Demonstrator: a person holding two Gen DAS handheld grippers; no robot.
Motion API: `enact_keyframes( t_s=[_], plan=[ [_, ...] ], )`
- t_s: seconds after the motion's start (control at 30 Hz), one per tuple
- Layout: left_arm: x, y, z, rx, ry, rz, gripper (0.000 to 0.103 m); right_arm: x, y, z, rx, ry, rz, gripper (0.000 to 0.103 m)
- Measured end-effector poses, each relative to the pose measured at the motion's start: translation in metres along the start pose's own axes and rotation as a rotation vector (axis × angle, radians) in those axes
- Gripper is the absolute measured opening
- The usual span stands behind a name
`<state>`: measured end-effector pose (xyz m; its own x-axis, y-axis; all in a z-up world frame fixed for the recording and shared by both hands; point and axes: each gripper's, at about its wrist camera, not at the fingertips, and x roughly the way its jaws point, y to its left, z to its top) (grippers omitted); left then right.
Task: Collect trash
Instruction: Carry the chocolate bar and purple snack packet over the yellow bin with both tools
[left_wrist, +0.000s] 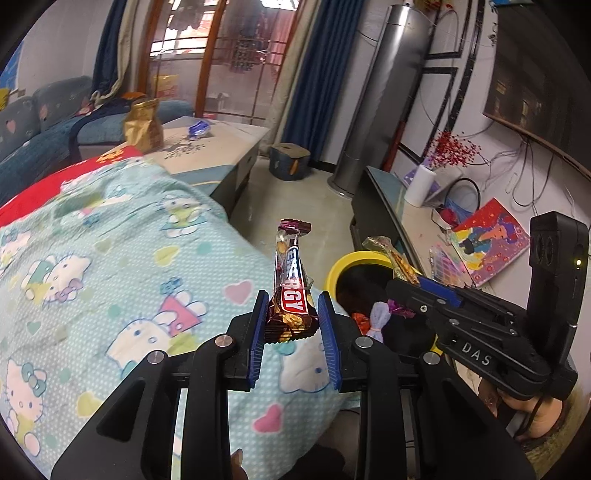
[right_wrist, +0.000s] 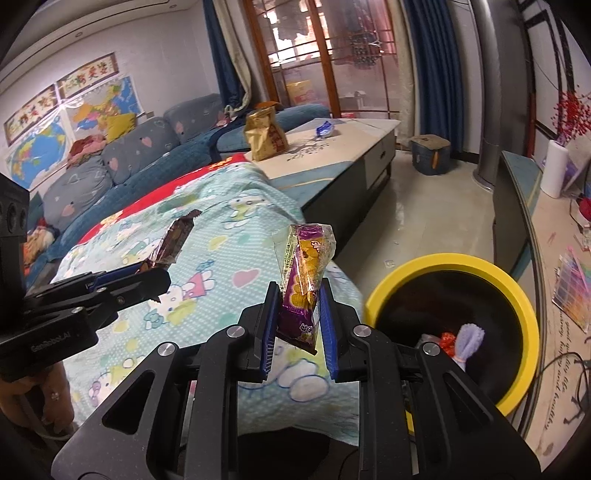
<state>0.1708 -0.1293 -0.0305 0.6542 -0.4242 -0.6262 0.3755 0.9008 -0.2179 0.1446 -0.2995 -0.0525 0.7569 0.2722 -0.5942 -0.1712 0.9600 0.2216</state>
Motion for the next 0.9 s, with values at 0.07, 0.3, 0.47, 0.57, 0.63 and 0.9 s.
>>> enact_keyframes(
  t_s=[0.07,0.3,0.47,0.57,0.63,0.9],
  plan=[
    [0.003,-0.008,0.002,0.014,0.002,-0.011,0.026,-0.002,-0.006,-0.001,0.01,-0.003,-0.011,0.016],
    [0.016,-0.035,0.005,0.063,0.016,-0.048,0.026,-0.011,-0.035,-0.004,0.064,-0.013,-0.068,0.016],
    [0.027,-0.051,0.006,0.092,0.029,-0.072,0.026,-0.018,-0.06,-0.008,0.104,-0.018,-0.116,0.016],
    [0.035,-0.06,0.005,0.11,0.041,-0.085,0.026,-0.021,-0.075,-0.011,0.132,-0.017,-0.15,0.016],
    [0.04,-0.066,0.004,0.123,0.051,-0.093,0.026,-0.021,-0.086,-0.014,0.152,-0.016,-0.168,0.016],
    [0.064,-0.091,0.002,0.174,0.087,-0.132,0.026,-0.024,-0.125,-0.026,0.232,-0.006,-0.241,0.016]
  ],
)
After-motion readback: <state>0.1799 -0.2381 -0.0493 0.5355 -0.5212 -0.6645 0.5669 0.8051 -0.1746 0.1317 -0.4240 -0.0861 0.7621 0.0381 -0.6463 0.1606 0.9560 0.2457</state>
